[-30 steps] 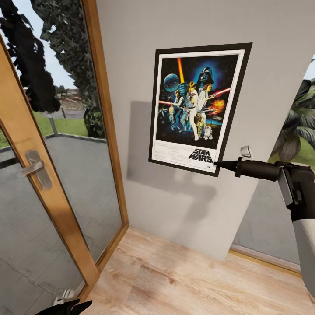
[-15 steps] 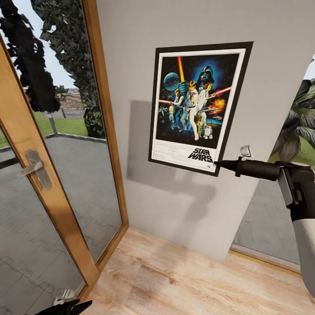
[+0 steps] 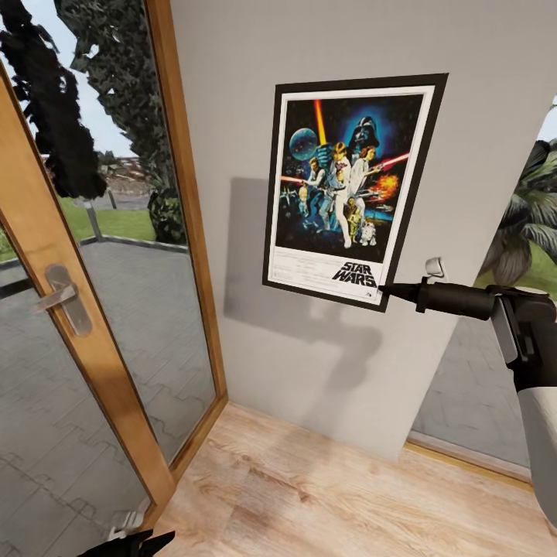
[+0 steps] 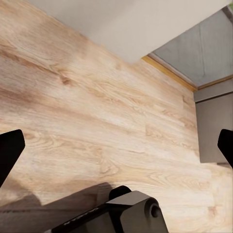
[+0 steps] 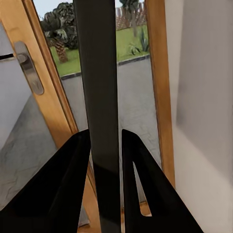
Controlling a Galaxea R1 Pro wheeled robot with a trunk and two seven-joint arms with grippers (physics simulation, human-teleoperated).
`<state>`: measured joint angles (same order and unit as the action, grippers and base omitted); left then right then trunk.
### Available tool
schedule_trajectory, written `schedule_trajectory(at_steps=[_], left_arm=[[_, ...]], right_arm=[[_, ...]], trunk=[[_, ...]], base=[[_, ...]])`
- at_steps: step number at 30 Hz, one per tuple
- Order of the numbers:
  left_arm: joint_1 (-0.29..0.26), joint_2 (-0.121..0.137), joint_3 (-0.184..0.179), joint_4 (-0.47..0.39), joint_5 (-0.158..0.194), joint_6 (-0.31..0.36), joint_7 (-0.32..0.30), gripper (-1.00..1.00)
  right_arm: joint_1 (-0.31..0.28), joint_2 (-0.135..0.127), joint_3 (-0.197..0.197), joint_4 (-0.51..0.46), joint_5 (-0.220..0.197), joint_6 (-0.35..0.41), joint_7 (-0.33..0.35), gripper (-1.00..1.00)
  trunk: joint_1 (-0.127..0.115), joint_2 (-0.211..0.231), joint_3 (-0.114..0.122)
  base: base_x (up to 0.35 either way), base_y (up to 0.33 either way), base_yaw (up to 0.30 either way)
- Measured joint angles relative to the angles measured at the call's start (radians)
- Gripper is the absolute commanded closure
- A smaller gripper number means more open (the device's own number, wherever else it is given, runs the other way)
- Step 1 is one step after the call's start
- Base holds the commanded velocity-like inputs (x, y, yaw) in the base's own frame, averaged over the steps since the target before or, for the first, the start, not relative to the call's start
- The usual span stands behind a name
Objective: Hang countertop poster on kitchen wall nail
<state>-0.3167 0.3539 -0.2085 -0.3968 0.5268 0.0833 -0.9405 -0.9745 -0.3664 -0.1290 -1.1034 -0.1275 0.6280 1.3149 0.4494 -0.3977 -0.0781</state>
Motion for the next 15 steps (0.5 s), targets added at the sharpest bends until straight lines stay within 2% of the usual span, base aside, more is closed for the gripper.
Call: schedule_trajectory(at_steps=[7, 12, 15], left_arm=[[0.0, 0.0, 0.001, 0.0, 0.0, 0.0, 0.0, -1.0], [0.0, 0.0, 0.001, 0.0, 0.0, 0.0, 0.0, -1.0], [0.0, -0.001, 0.001, 0.0, 0.0, 0.0, 0.0, -1.0]], right_arm=[[0.0, 0.0, -0.001, 0.0, 0.0, 0.001, 0.0, 1.0], [-0.025, 0.0, 0.0, 0.0, 0.001, 0.004, 0.0, 1.0], [-0.05, -0.001, 0.0, 0.0, 0.001, 0.041, -0.001, 1.0]], trunk=[[0.0, 0.0, 0.0], [0.0, 0.0, 0.0], [0.0, 0.0, 0.0]], base=[[0.0, 0.0, 0.0], [0.0, 0.0, 0.0], [0.0, 0.0, 0.0]])
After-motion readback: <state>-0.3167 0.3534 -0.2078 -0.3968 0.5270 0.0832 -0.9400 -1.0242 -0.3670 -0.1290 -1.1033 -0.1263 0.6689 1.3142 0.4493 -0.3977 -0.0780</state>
